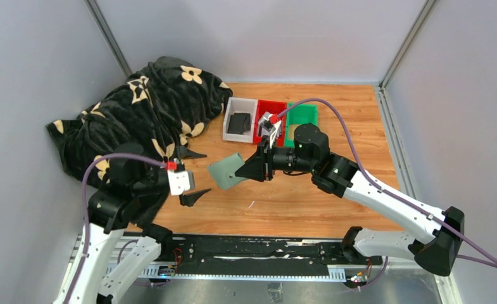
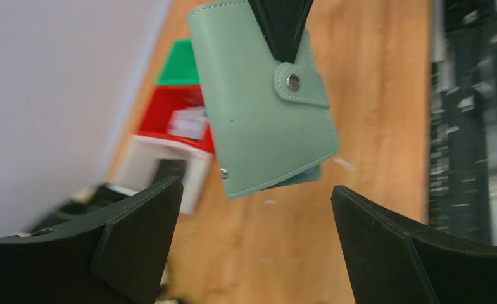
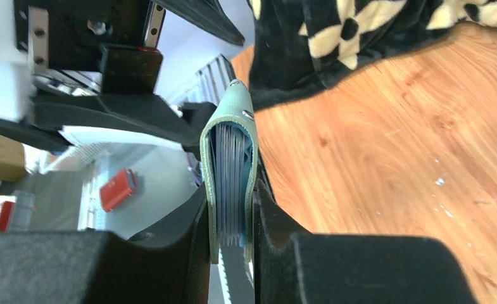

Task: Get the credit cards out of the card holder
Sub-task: Open the card holder.

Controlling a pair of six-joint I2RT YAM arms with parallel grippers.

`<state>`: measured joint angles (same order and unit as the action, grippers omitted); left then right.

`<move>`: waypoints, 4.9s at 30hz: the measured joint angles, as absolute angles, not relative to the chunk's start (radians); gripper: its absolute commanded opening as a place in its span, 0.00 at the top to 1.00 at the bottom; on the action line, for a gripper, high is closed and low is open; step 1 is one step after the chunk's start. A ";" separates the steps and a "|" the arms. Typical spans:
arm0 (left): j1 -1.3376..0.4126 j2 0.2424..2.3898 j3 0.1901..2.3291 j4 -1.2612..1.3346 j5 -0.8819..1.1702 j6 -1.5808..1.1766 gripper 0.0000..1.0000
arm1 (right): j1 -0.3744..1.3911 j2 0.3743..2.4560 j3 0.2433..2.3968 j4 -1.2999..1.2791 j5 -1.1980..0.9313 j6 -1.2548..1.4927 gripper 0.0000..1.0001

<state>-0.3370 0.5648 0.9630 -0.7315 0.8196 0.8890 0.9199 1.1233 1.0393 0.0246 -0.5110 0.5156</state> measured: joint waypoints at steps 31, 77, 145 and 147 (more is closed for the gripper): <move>-0.337 0.869 0.963 -0.706 0.905 0.134 0.95 | 0.971 1.212 1.192 -0.175 -0.385 0.162 0.47; -0.337 0.863 0.982 -0.562 0.606 -0.431 1.00 | 1.192 1.433 1.388 -0.149 0.352 0.039 0.73; -0.302 0.847 1.149 -0.587 1.124 -0.260 1.00 | 0.822 1.156 1.106 0.029 -0.674 0.550 0.49; -0.302 0.844 1.153 -0.580 1.142 -0.273 1.00 | 0.822 1.149 1.105 0.030 -0.682 0.546 0.49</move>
<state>-0.3023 0.8444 1.1526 -0.5804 1.1416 -0.2726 0.8215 1.1492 1.1053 0.0296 -0.6819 0.5461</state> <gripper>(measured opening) 0.211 0.516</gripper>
